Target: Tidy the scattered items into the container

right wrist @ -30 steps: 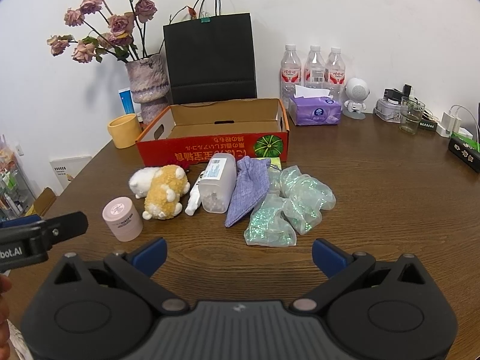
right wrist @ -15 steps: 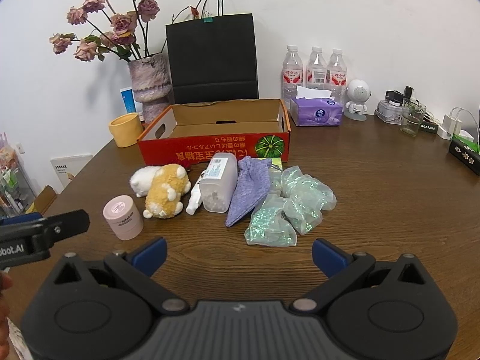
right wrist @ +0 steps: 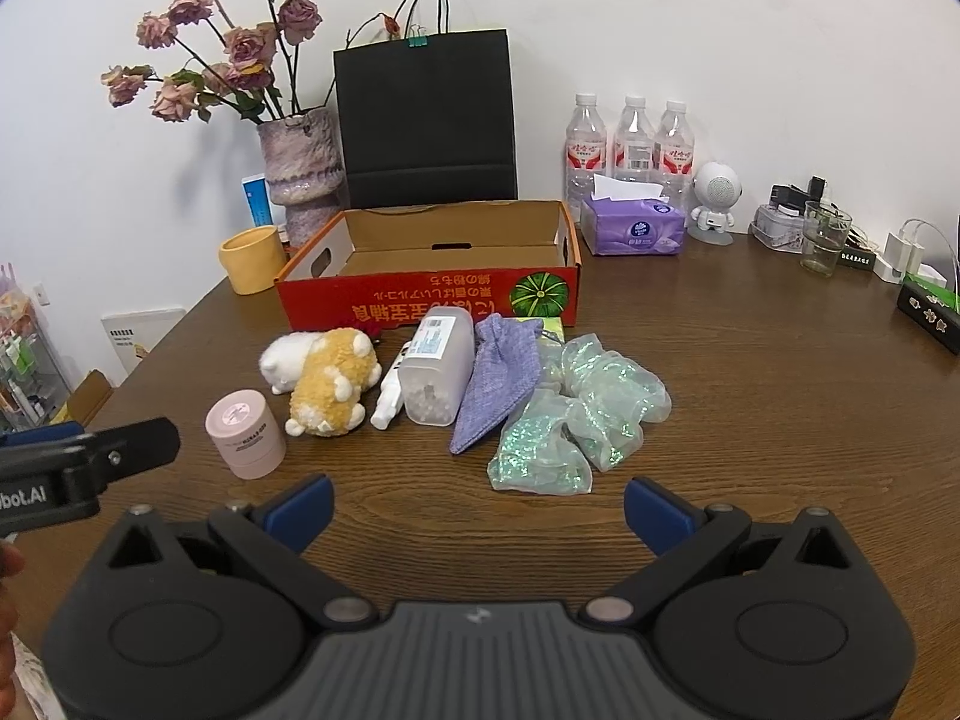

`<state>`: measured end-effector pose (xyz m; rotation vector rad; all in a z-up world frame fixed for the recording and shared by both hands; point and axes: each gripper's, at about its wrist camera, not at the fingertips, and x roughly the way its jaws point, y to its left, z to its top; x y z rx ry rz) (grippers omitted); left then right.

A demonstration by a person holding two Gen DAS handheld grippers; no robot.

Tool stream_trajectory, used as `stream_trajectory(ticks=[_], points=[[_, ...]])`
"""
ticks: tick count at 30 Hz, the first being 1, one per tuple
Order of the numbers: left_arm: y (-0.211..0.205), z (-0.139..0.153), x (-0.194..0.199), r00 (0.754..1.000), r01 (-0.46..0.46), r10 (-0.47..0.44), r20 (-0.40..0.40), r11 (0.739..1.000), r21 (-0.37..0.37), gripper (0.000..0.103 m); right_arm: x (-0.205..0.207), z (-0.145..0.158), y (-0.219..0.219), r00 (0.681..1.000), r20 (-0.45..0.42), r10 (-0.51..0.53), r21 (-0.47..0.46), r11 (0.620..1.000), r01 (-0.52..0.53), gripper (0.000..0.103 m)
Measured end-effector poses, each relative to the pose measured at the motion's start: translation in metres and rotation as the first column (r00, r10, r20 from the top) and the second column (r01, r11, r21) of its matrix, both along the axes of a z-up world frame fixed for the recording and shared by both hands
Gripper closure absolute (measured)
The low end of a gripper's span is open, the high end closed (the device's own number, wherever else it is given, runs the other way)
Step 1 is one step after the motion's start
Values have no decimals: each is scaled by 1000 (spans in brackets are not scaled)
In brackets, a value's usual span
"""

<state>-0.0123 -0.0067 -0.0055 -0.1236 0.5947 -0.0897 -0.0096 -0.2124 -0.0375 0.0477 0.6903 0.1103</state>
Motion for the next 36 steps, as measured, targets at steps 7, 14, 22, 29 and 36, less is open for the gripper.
stream_trajectory(ticks=[7, 14, 22, 29, 36], points=[[0, 0, -1, 1000, -1, 1, -2, 1000, -1, 0, -1, 0, 0, 1000, 3, -2, -2, 1000, 2, 0], [0, -1, -1, 1000, -1, 1, -2, 1000, -2, 0, -2, 1, -1, 1000, 9, -4, -5, 1000, 4, 0], [0, 0, -2, 1000, 0, 0, 1, 1000, -2, 0, -4, 2, -1, 1000, 14, -3, -8, 1000, 3, 0], [-1, 0, -2, 1000, 4, -4, 2, 1000, -1, 0, -4, 2, -2, 1000, 16, -5, -8, 1000, 5, 0], [-1, 0, -2, 1000, 6, -6, -1, 1000, 0, 0, -4, 2, -3, 1000, 17, -8, -1, 1000, 8, 0]])
